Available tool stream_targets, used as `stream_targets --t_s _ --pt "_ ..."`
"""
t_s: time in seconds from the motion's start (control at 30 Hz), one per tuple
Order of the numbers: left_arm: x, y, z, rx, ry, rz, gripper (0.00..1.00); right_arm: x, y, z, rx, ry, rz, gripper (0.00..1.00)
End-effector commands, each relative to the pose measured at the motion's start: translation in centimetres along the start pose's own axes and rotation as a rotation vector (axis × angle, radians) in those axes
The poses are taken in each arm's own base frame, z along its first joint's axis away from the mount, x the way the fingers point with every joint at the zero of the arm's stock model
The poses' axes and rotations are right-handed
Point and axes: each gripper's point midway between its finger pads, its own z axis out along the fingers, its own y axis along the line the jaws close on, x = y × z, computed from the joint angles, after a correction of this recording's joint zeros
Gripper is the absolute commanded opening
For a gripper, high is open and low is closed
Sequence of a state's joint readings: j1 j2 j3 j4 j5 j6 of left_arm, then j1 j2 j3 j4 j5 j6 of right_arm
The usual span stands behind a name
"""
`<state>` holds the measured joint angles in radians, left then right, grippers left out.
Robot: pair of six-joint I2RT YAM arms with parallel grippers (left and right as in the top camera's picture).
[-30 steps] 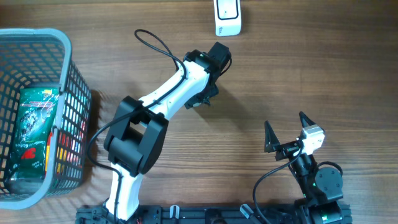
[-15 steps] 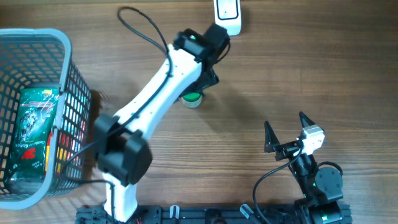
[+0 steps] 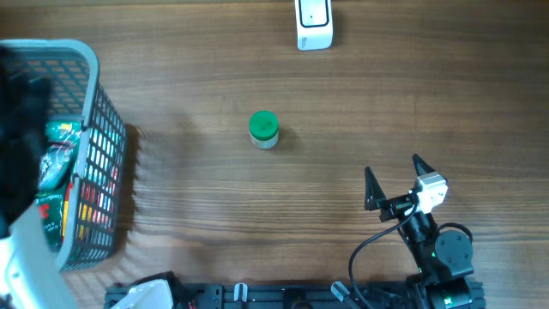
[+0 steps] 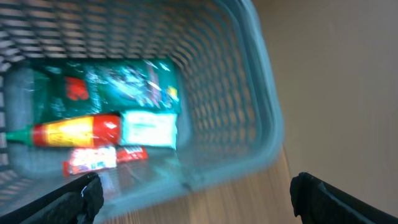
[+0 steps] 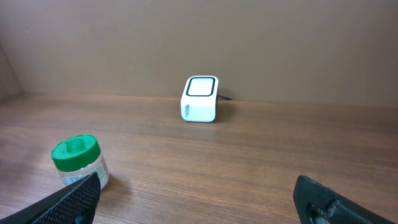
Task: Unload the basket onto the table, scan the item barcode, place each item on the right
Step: 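Reach the left gripper into the basket and grasp the red sauce bottle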
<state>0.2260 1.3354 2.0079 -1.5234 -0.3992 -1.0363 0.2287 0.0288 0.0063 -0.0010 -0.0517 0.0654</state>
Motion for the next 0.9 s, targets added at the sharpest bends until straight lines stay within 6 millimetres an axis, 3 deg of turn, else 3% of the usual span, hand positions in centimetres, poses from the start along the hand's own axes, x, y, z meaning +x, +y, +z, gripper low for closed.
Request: stream_targets --t_s 0.0,0.07,0.1,0.23,0.27,0.37,0.47,0.63,0.77,0.87 --pt "-3.0 5.4 1.6 -0.191 -0.018 -0.253 1.00 -0.1 0.1 0.0 -0.004 -0.005 -0.011 1.00" --pt "-3.8 8.7 2.8 -0.339 -0.029 -0.414 1.00 -0.1 0.1 0.0 -0.004 -0.005 -0.012 1.00" --pt "-3.9 10.5 5.0 -0.425 0.017 -0.493 1.00 -0.1 0.1 0.0 -0.004 -0.005 -0.011 1.00" --pt "-1.9 13.0 9.3 -0.577 0.158 -0.546 0.98 -0.1 0.1 0.0 -0.004 -0.005 -0.011 1.00" --pt "-0.3 14.3 11.2 -0.664 0.207 -0.545 0.93 -0.1 0.1 0.0 -0.004 -0.005 -0.011 1.00" --pt "2.1 16.3 13.2 -0.773 0.241 -0.595 0.98 -0.1 0.1 0.0 -0.004 -0.005 -0.011 1.00" --pt "6.1 19.7 15.9 -0.906 0.242 -0.703 0.99 -0.1 0.1 0.0 -0.004 -0.005 -0.011 1.00" --pt "9.5 22.5 18.6 -0.952 0.248 -0.720 0.90 -0.1 0.1 0.0 -0.004 -0.005 -0.011 1.00" --pt "11.9 24.5 21.0 -0.946 0.228 -0.752 0.91 -0.1 0.1 0.0 -0.004 -0.005 -0.011 1.00" --pt "13.0 25.4 22.3 -0.925 0.218 -0.758 0.80 -0.1 0.1 0.0 -0.004 -0.005 -0.011 1.00"
